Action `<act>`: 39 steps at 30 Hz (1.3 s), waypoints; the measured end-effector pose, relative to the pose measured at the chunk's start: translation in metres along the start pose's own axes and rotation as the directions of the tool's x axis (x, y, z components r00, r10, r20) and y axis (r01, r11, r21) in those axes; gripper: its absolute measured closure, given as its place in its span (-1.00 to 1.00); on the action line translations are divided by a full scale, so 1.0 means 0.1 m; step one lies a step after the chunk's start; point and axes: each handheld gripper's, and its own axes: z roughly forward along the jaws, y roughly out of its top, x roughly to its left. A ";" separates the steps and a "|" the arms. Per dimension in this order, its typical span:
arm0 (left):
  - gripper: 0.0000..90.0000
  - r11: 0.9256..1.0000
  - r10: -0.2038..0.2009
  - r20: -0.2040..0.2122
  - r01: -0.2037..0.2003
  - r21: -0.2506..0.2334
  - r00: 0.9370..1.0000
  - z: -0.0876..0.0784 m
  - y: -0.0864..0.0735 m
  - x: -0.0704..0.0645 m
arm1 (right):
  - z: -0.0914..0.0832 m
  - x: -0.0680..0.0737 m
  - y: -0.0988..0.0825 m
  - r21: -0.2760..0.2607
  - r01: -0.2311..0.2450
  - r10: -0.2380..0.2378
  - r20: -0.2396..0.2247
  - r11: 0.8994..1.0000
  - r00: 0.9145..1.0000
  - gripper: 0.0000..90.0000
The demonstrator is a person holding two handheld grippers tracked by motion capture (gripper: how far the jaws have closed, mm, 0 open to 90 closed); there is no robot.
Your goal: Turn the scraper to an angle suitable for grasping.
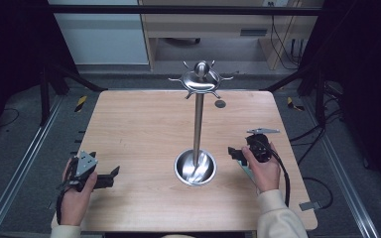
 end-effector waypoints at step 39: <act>-0.96 1.000 -0.013 -0.006 0.013 0.008 1.000 -0.01 -0.01 0.01 | 0.20 0.10 -0.14 0.188 0.286 -0.278 -0.066 0.940 0.958 0.94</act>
